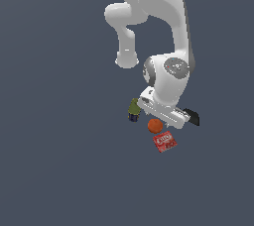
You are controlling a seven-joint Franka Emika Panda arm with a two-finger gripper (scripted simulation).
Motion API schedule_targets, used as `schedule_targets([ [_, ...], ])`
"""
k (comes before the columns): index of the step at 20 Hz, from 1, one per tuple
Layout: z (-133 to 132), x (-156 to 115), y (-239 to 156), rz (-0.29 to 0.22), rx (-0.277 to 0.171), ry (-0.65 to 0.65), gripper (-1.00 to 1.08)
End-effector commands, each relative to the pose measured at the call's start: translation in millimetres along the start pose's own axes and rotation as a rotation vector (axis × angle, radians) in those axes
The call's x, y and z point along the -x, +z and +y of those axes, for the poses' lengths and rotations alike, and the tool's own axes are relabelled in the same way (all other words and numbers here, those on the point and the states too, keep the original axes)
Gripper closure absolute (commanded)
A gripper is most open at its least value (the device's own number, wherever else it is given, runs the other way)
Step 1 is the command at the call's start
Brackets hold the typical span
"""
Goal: Pick up a designated object from a clutter of objects.
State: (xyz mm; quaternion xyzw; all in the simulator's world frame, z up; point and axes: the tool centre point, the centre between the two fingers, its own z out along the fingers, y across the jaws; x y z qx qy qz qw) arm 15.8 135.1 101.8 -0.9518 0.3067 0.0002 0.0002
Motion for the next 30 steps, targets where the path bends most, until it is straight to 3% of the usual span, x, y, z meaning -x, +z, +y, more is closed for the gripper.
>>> schedule_targets([
  [1,-0.9,1.6,3.5,0.001,0.000,0.013,-0.92],
  [8,-1.0,2.3,7.3,0.000,0.001,0.014,-0.92],
  [23,-1.0,2.5,54.9,0.001,0.000,0.017,-0.92],
  [24,-1.0,2.5,54.9,0.001,0.000,0.017,1.08],
  [30,-1.0,2.5,54.9,0.001,0.000,0.017,1.08],
])
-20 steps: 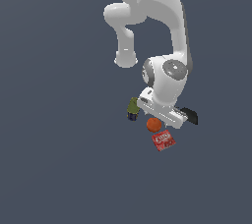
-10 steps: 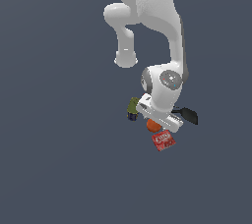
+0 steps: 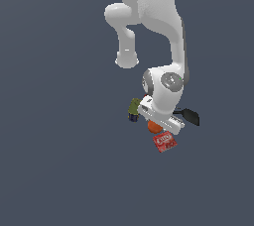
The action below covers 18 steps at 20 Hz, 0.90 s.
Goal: Pick up a designated object from a clutter of objects.
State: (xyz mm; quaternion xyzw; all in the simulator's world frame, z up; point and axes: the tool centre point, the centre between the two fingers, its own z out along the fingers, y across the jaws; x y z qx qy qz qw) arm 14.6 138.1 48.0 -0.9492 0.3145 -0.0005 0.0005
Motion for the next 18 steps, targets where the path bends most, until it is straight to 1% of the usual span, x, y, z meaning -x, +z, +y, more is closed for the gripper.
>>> schedule_targets([
  [1,0.7,-0.2,1.1,-0.001,0.001,0.001,1.08],
  [10,-1.4,2.7,-9.4,0.000,0.000,0.000,1.08],
  [14,-4.1,7.7,-26.6,0.000,0.000,0.000,1.08],
  [18,-8.3,15.3,-52.9,0.000,0.000,0.000,1.08],
])
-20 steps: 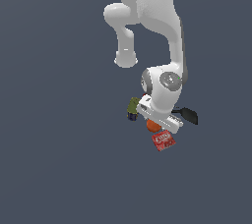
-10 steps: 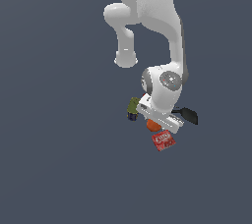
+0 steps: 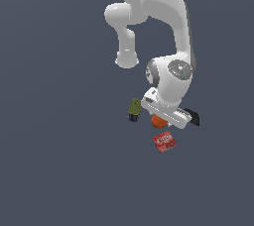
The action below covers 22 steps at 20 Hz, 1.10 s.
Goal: Pick up a designated object from a clutter of objects.
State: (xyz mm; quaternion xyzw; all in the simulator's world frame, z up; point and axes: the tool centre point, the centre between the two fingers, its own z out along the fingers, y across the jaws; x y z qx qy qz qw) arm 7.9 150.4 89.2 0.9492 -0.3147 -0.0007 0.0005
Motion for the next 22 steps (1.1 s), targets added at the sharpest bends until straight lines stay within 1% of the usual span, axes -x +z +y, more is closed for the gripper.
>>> schedule_targets([
  [1,-3.6,4.9,-19.7,0.002,-0.002,0.000,1.08],
  [6,-11.1,18.4,-67.0,0.002,-0.002,0.000,1.08],
  [22,-41.2,65.5,-239.6,0.002,-0.001,0.000,1.08],
])
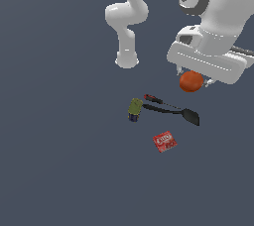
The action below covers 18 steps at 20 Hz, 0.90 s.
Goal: Pick up a designated object from a clutter of objects.
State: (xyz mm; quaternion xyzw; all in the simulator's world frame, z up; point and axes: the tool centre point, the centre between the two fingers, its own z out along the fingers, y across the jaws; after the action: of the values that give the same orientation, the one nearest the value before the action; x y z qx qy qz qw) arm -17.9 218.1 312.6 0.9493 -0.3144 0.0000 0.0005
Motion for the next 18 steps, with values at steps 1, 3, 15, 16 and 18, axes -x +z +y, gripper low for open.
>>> schedule_targets([
  [1,-4.4,6.5,-25.3,0.001,-0.001,0.000,1.08],
  [3,-7.8,10.6,-41.6,0.001,-0.001,0.000,1.08],
  [15,-20.5,22.7,-95.4,0.000,-0.001,0.001,1.08],
  [16,-20.9,22.9,-96.6,0.000,-0.001,0.001,1.08],
  [18,-21.5,22.9,-97.3,0.000,-0.001,0.001,1.08],
])
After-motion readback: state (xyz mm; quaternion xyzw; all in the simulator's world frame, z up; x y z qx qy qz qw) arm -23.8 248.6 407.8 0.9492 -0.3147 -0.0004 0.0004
